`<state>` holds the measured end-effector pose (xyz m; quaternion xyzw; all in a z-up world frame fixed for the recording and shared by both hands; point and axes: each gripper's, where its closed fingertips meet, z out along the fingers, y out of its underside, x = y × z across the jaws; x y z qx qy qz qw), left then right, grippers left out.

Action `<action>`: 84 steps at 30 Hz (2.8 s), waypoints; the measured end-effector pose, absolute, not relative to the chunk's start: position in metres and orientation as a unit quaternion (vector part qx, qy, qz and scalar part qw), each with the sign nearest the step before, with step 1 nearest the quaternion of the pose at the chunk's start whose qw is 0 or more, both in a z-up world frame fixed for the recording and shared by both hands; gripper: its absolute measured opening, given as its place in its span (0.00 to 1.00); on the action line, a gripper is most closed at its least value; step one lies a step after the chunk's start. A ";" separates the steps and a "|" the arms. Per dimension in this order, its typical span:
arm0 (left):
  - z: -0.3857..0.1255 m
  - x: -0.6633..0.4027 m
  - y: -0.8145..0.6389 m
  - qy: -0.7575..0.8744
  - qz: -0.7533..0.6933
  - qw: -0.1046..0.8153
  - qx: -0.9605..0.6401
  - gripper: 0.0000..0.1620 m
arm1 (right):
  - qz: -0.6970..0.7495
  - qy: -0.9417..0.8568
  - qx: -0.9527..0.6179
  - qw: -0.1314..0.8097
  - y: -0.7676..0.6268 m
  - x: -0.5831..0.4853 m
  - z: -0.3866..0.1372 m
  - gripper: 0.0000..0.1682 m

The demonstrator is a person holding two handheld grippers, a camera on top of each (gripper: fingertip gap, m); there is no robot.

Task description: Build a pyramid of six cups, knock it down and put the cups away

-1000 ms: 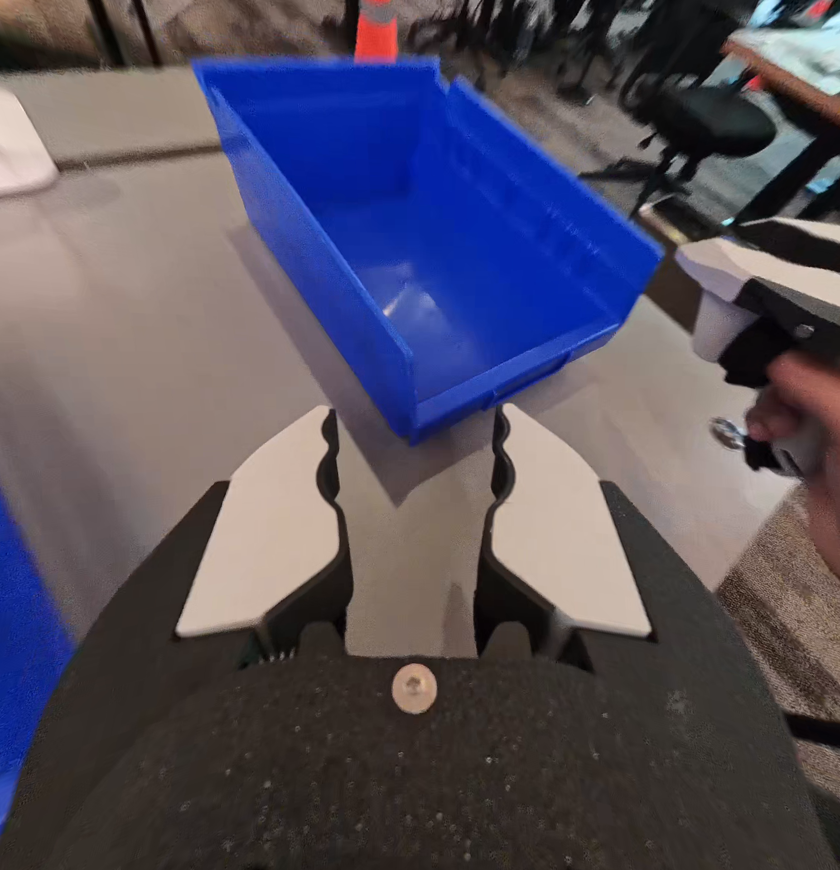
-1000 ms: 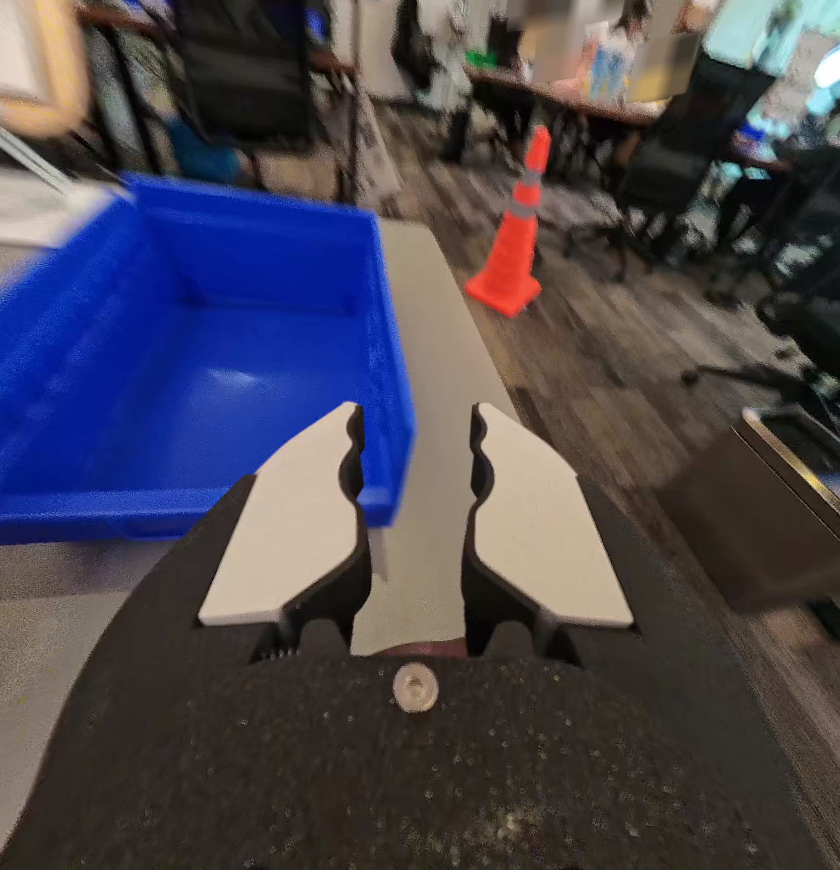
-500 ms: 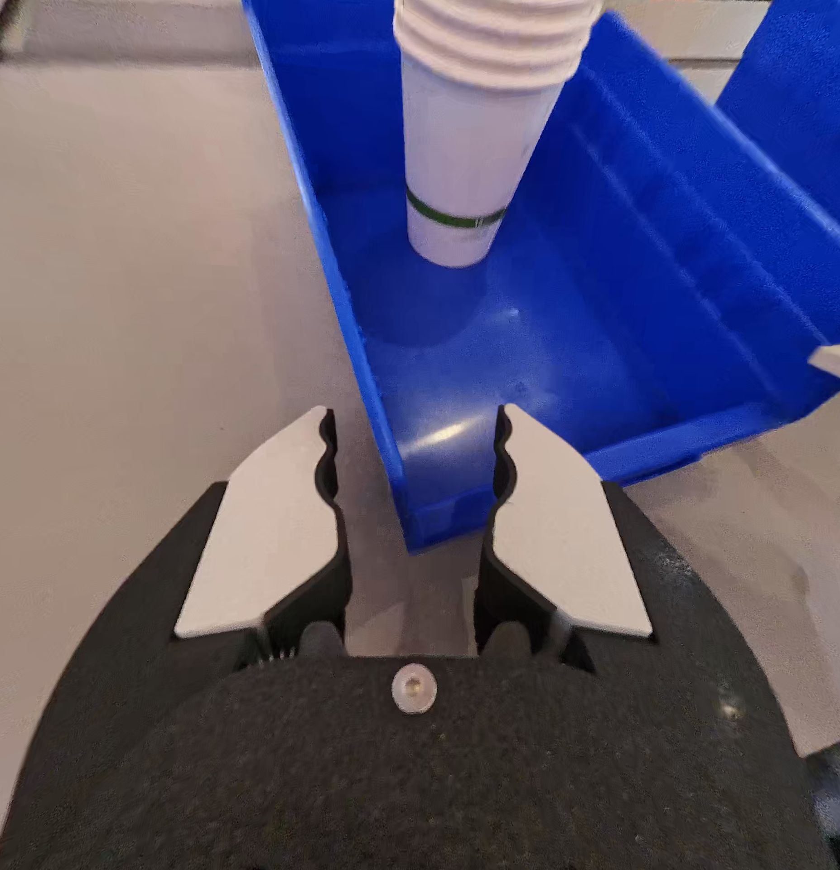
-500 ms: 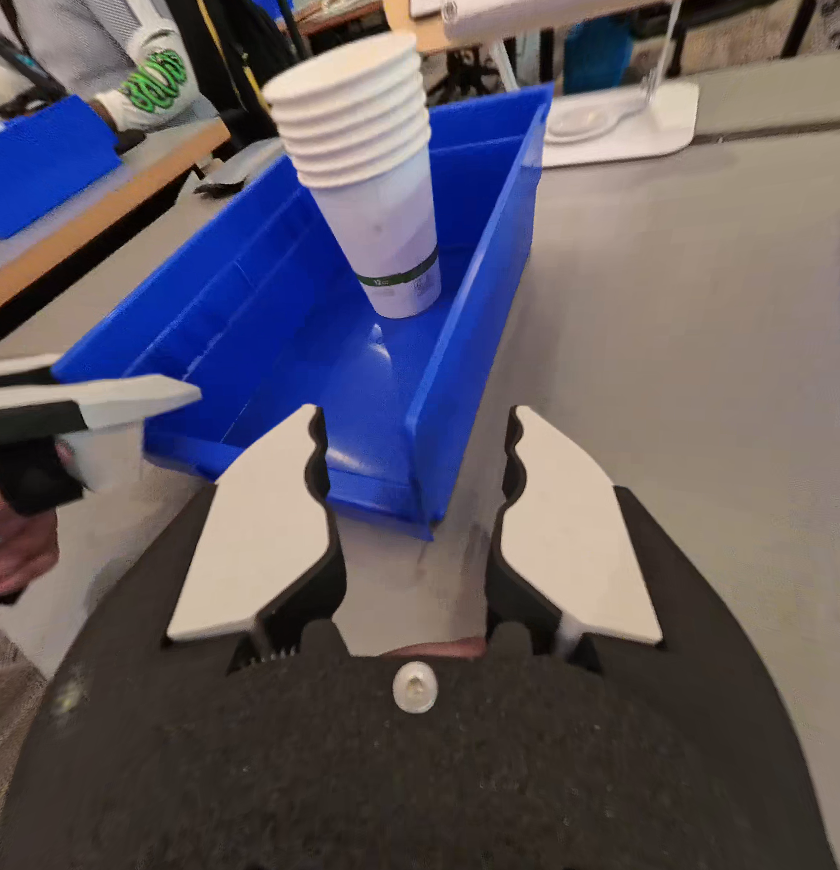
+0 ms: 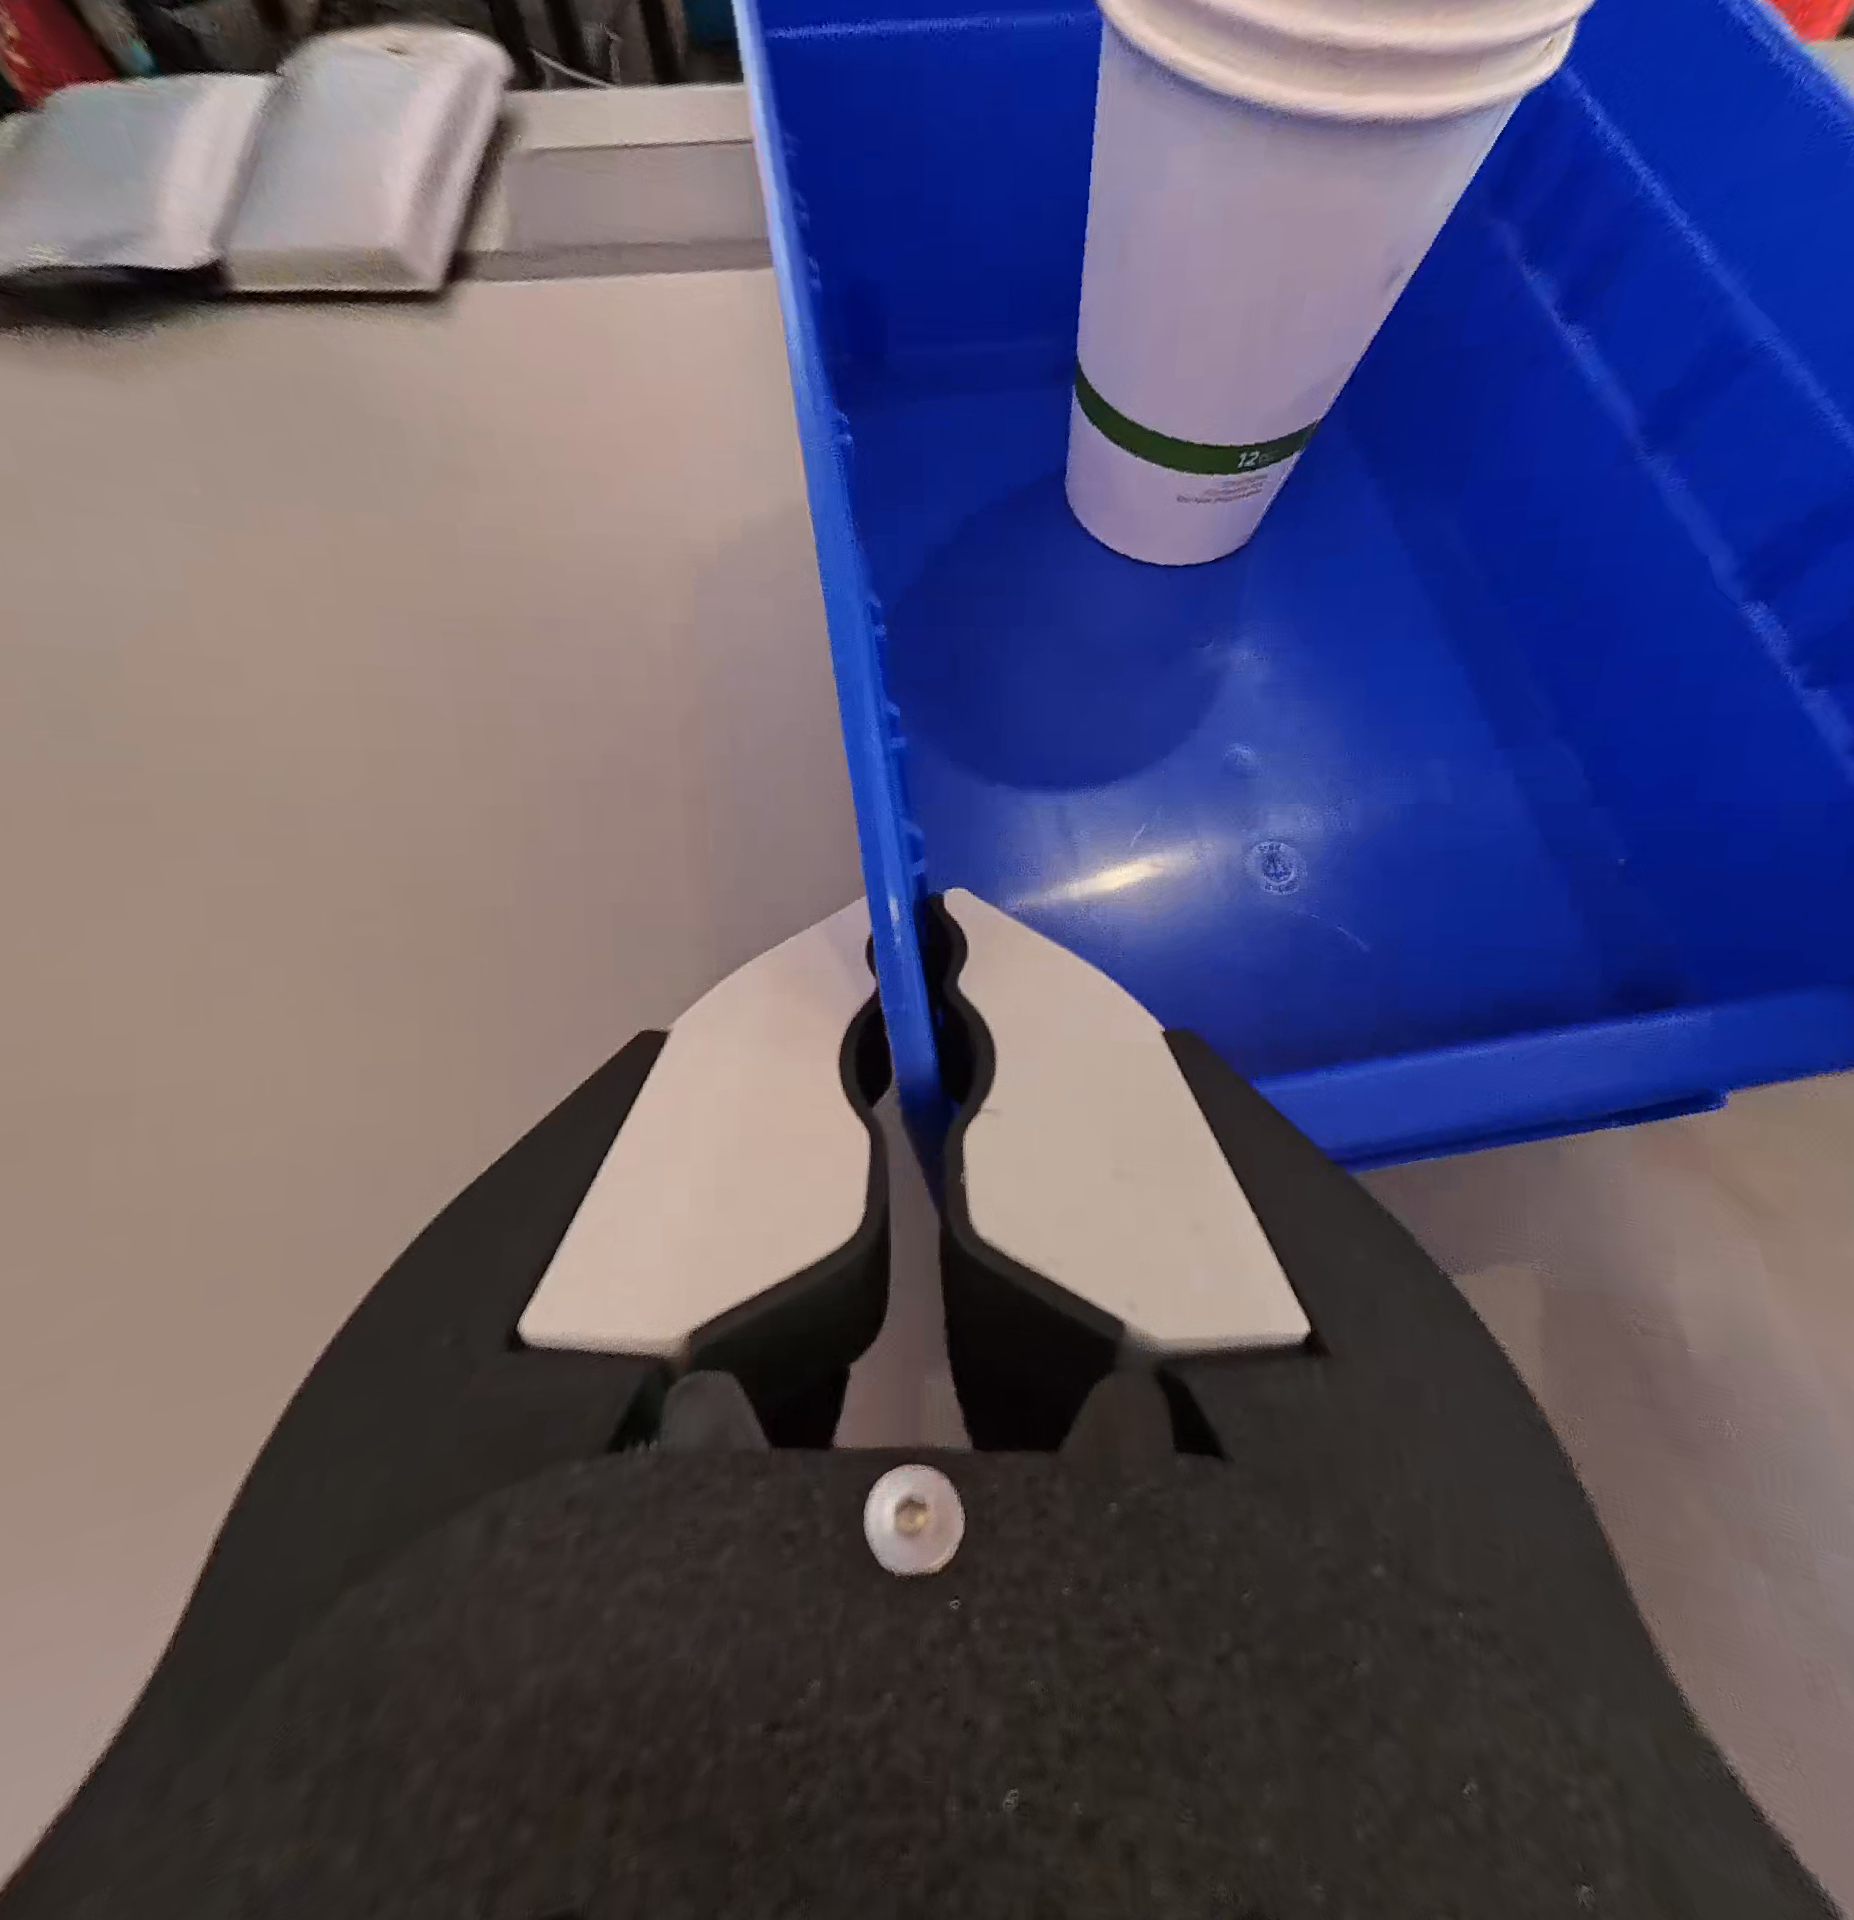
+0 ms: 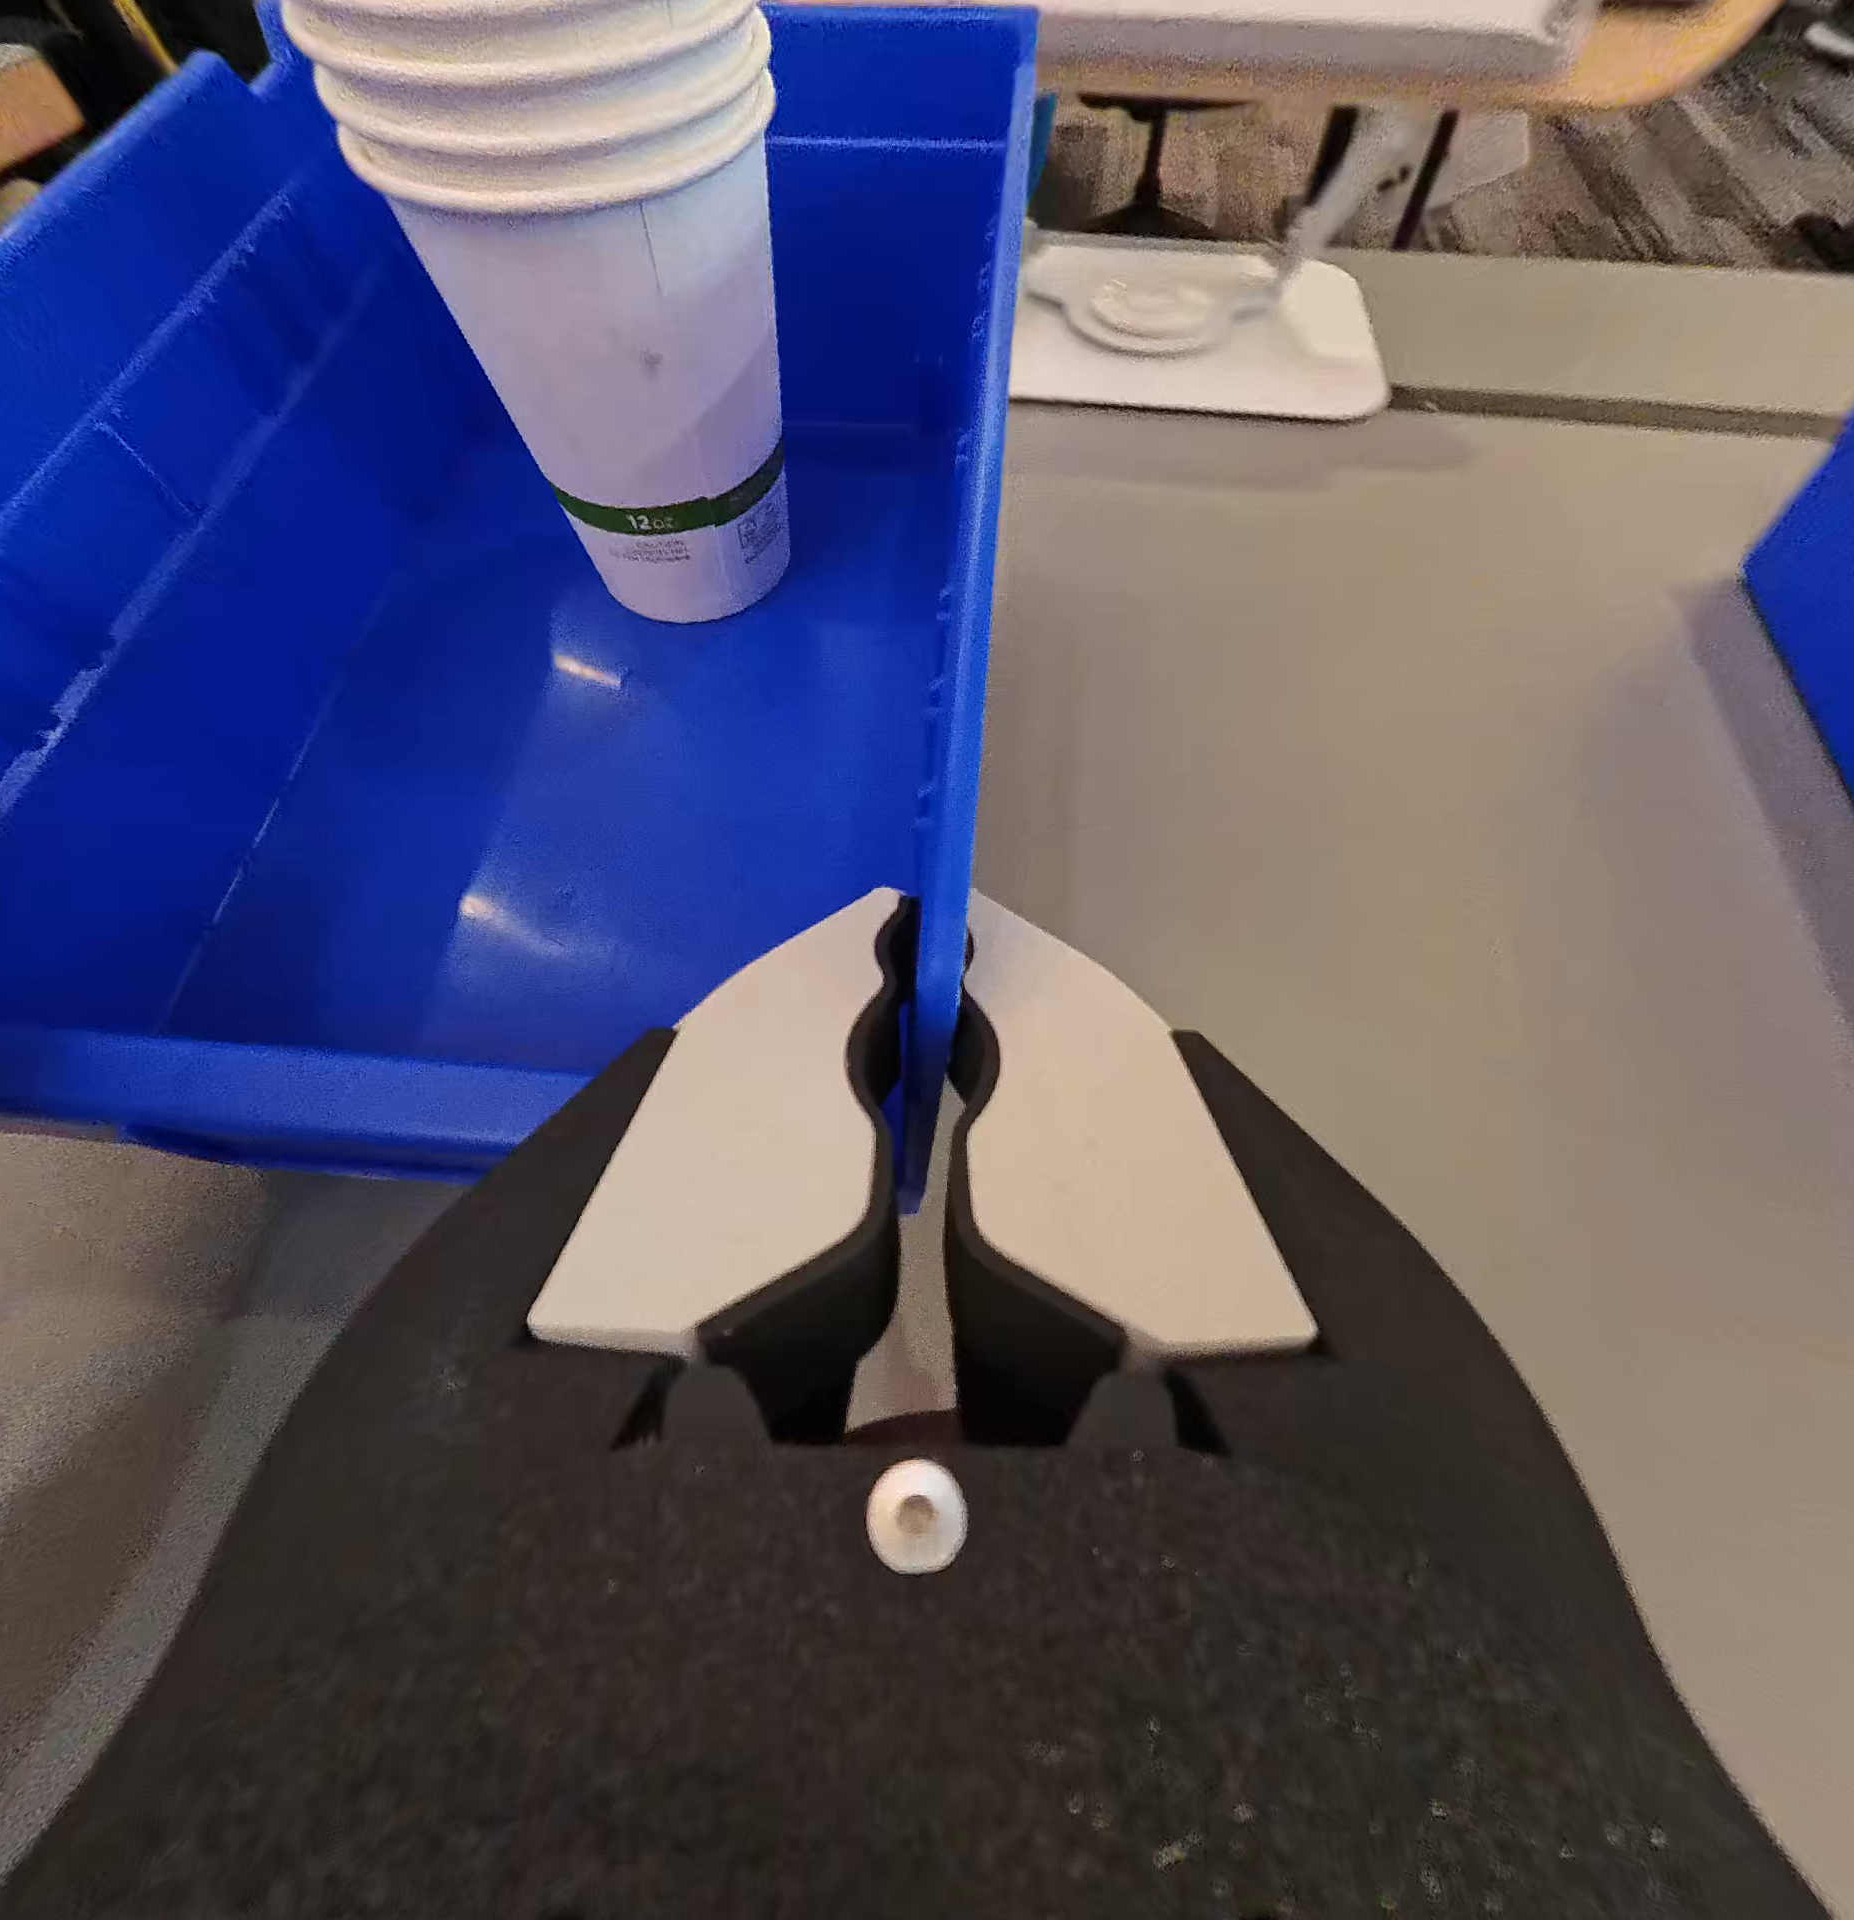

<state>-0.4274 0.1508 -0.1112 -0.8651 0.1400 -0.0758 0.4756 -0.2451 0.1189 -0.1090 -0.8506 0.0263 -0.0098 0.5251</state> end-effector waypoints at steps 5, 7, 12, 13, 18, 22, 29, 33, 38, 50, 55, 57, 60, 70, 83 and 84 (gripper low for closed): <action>-0.099 -0.512 0.177 0.135 -0.057 0.479 -0.865 0.02 | -0.002 -0.003 -0.849 0.528 0.149 -0.330 -0.102 0.02; -0.102 -0.543 0.187 0.133 -0.059 0.480 -0.865 0.02 | -0.008 -0.017 -0.850 0.526 0.158 -0.360 -0.102 0.02; -0.114 -0.588 0.208 0.143 -0.060 0.474 -0.867 0.02 | -0.012 -0.013 -0.859 0.512 0.176 -0.402 -0.115 0.02; -0.117 -0.592 0.211 0.144 -0.063 0.469 -0.869 0.02 | -0.012 -0.014 -0.861 0.508 0.179 -0.406 -0.119 0.02; -0.133 -0.593 0.221 0.144 -0.091 0.457 -0.873 0.02 | 0.002 -0.011 -0.869 0.495 0.187 -0.407 -0.134 0.02; -0.133 -0.596 0.226 0.131 -0.085 0.449 -0.880 0.02 | 0.019 -0.038 -0.865 0.500 0.187 -0.410 -0.133 0.05; -0.080 -0.611 0.213 0.106 -0.040 0.501 -0.858 0.36 | 0.158 -0.217 -0.796 0.543 0.115 -0.388 -0.063 0.24; -0.030 -0.576 0.185 0.117 -0.073 0.546 -0.826 0.37 | 0.140 -0.249 -0.759 0.585 0.075 -0.286 -0.026 0.25; -0.020 -0.493 0.138 0.107 -0.166 0.587 -0.786 0.35 | 0.057 -0.142 -0.748 0.645 0.045 -0.121 -0.012 0.34; -0.111 -0.478 0.111 0.108 -0.098 0.565 -0.812 0.37 | -0.076 0.045 -0.815 0.572 -0.013 0.073 -0.113 0.39; -0.119 -0.479 0.115 0.102 -0.114 0.550 -0.821 0.37 | -0.058 0.064 -0.820 0.565 -0.012 0.082 -0.121 0.39; -0.120 -0.476 0.114 0.106 -0.117 0.549 -0.821 0.38 | -0.065 0.062 -0.816 0.571 -0.012 0.084 -0.119 0.39; -0.119 -0.475 0.114 0.110 -0.110 0.552 -0.819 0.38 | -0.058 0.066 -0.813 0.576 -0.012 0.083 -0.117 0.38; -0.123 -0.474 0.111 0.104 -0.129 0.541 -0.824 0.39 | -0.048 0.062 -0.811 0.579 -0.009 0.081 -0.117 0.36; -0.045 -0.440 0.148 0.376 -0.185 0.443 -0.792 0.27 | -0.045 0.021 -0.810 0.584 -0.006 0.065 -0.113 0.34; -0.037 -0.440 0.164 0.408 -0.170 0.418 -0.794 0.27 | -0.043 0.018 -0.810 0.585 -0.005 0.063 -0.112 0.34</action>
